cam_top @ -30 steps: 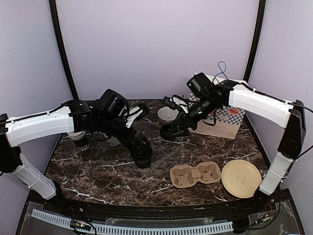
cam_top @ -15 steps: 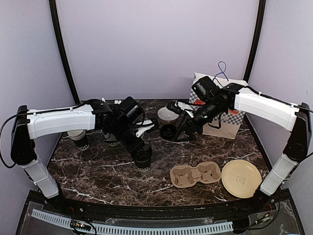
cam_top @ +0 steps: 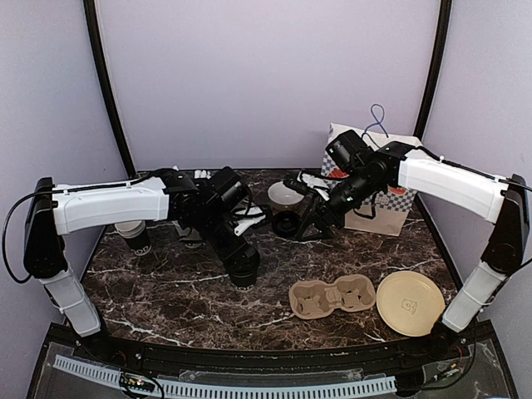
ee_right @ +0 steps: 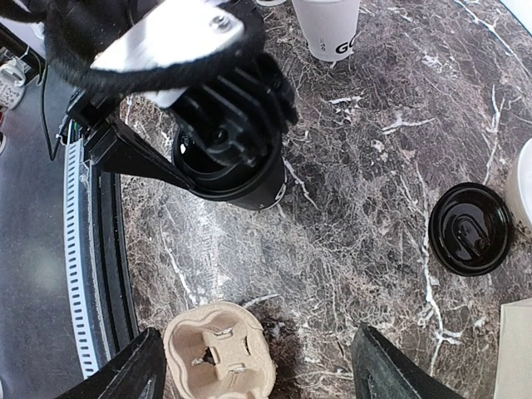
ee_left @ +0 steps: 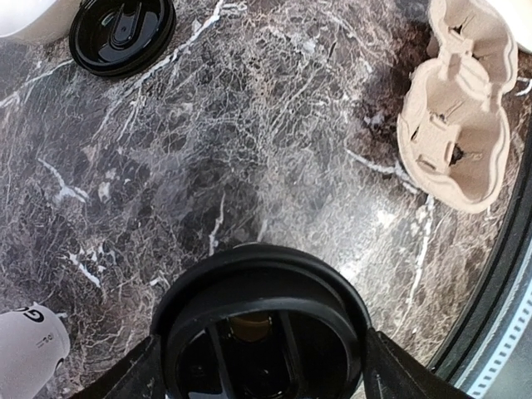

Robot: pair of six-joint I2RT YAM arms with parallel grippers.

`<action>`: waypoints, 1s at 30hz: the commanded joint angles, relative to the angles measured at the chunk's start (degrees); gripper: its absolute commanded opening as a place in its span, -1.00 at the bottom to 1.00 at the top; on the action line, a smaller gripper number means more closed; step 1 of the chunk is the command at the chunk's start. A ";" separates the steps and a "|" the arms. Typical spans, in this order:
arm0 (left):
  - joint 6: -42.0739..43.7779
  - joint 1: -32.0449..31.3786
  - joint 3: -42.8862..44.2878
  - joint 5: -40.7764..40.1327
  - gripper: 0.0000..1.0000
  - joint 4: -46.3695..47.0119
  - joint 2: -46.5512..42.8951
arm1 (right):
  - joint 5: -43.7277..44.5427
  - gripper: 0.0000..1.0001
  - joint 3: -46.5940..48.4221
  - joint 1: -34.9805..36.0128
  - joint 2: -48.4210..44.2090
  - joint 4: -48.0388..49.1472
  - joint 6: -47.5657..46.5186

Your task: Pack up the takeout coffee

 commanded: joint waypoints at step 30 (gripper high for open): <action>-35.77 5.58 -22.77 -20.43 0.50 -14.19 -36.79 | -1.28 0.48 3.96 0.01 3.67 -0.29 -0.74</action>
